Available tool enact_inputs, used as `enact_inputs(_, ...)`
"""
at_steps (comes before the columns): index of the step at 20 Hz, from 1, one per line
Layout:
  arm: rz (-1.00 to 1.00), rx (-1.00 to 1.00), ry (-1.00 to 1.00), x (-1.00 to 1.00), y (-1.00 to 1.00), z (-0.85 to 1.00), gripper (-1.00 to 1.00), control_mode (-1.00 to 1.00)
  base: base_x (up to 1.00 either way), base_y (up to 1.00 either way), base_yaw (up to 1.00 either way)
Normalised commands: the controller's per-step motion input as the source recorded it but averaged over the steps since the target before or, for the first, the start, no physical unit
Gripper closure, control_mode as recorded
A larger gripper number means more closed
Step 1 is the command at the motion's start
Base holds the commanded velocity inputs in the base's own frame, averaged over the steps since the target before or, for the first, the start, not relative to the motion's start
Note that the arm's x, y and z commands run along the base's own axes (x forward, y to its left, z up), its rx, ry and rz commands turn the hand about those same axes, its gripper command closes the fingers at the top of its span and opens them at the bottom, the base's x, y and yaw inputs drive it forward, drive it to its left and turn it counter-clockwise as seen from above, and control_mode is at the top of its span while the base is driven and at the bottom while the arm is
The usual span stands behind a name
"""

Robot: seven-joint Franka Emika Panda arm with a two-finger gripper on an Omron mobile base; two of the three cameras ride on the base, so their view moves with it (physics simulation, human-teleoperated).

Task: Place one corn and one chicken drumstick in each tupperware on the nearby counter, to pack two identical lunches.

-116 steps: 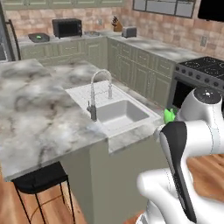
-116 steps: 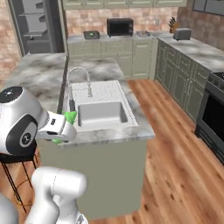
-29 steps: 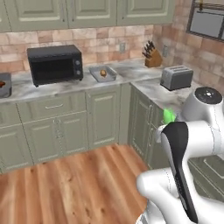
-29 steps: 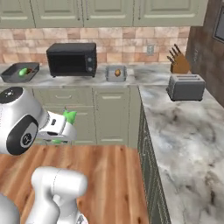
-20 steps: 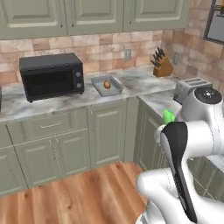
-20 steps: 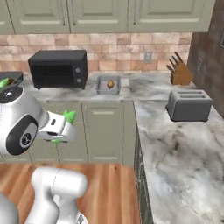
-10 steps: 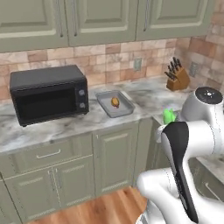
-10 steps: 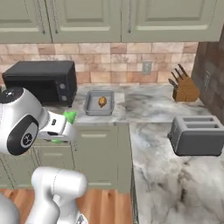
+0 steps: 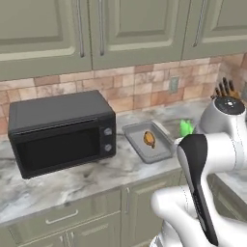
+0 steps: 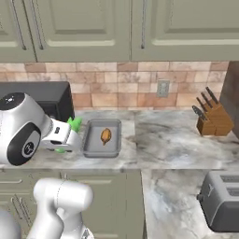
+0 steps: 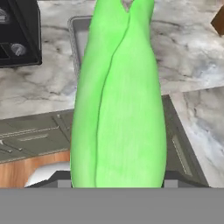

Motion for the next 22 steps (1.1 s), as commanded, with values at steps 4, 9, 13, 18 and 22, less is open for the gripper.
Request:
enact_inputs(4,0.00,0.00,0.00,0.00,0.00,0.00,1.00,1.00,0.82,-0.07,0.02)
enact_inputs(9,0.01,0.00,0.11,0.36,0.00,-0.32,1.00,-1.00,0.27,-0.02,0.01)
enact_inputs(13,0.05,0.00,0.19,0.68,-0.07,-0.37,1.00,-1.00,0.00,0.00,0.00)
enact_inputs(18,0.11,0.00,0.11,0.64,-0.01,-0.35,1.00,-1.00,0.00,0.00,0.00)
enact_inputs(22,0.10,0.00,0.00,0.31,0.00,-0.60,1.00,-1.00,0.00,0.00,0.00)
